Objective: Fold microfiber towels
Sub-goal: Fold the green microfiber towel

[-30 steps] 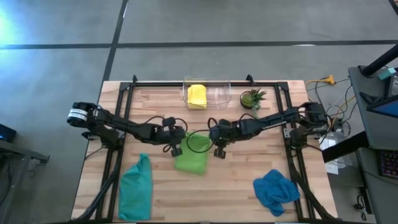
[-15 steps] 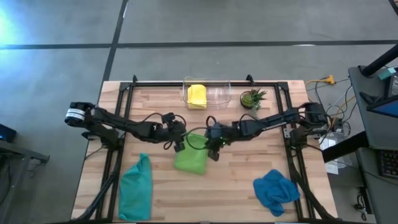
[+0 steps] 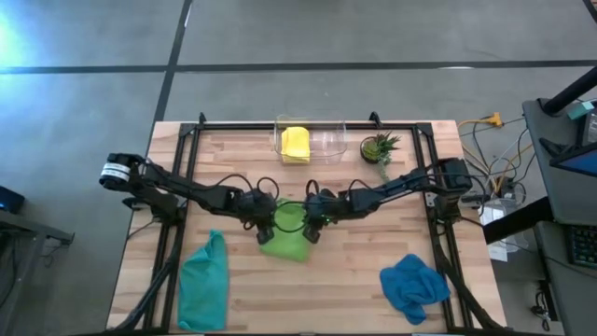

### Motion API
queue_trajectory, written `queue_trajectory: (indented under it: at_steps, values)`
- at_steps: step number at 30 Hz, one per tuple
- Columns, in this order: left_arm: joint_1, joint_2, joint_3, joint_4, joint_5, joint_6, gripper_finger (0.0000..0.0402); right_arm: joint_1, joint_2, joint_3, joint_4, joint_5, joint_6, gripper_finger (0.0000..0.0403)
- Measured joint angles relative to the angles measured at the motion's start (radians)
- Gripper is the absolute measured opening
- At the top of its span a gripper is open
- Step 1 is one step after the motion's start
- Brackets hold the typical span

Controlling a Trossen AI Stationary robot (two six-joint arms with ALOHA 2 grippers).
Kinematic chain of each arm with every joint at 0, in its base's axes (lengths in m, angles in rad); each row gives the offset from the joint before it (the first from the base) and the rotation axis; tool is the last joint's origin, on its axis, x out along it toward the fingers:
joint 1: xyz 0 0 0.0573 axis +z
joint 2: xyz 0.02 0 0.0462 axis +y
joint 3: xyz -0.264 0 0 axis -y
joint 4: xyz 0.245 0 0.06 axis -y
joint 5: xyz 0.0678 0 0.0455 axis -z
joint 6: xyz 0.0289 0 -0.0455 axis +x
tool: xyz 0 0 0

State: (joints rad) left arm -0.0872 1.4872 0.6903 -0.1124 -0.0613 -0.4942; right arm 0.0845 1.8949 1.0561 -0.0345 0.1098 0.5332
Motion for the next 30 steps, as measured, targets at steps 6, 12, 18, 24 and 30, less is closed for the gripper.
queue_trajectory:
  at_steps: [6, 12, 18, 24, 30]
  values:
    - [0.0, -0.001, -0.013, -0.003, 0.031, -0.024, 0.0061, -0.008, -0.001, -0.001, -0.131, 0.075, 0.078, 0.0049]
    - [-0.001, -0.001, -0.032, -0.003, 0.044, -0.026, 0.004, -0.016, -0.005, -0.001, -0.196, 0.075, 0.104, 0.0048]
    - [0.0, -0.002, -0.032, 0.0, 0.057, -0.047, 0.0029, -0.013, -0.062, 0.004, -0.165, 0.073, 0.099, 0.0047]
    - [0.0, -0.002, -0.032, 0.036, 0.057, -0.051, 0.0028, 0.0, -0.059, 0.004, -0.053, -0.079, 0.095, 0.0047]
    - [0.0, -0.002, -0.037, 0.034, 0.057, -0.052, 0.0028, 0.042, -0.022, 0.004, -0.055, -0.09, 0.125, 0.0047]
